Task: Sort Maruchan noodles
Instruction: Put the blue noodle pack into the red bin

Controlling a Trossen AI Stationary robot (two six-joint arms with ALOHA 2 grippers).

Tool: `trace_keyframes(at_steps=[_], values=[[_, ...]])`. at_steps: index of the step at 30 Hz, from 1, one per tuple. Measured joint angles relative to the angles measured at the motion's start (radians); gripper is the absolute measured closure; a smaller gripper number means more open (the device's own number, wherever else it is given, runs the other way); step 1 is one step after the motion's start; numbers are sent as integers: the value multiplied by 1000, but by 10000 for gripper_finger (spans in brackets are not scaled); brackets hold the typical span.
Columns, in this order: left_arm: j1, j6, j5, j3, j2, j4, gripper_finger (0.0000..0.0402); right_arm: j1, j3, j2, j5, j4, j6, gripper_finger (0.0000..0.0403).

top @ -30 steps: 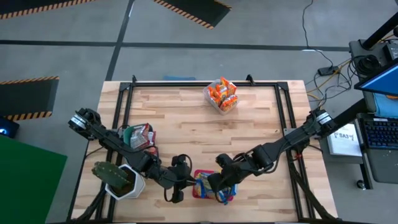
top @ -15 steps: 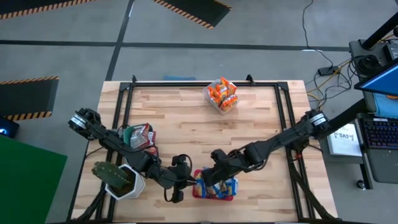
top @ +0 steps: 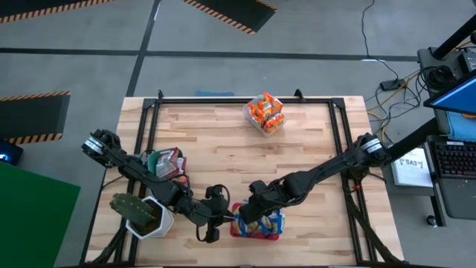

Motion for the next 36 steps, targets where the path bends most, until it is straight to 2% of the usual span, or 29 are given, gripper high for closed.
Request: trace_keyframes(at_steps=[11, 21, 28, 36], values=[[0, -4, 1, 0, 0, -15, 362, -10, 2, 75, -48, -11, -60, 394], [0, -17, 2, 0, -1, -19, 362, -21, 3, 63, -48, -21, -105, 391], [0, -26, 1, 0, -22, -33, 362, -21, 20, 36, -47, -31, -124, 344], [0, -25, 1, 0, -41, -42, 362, -21, 51, -27, -59, -144, -154, 292]])
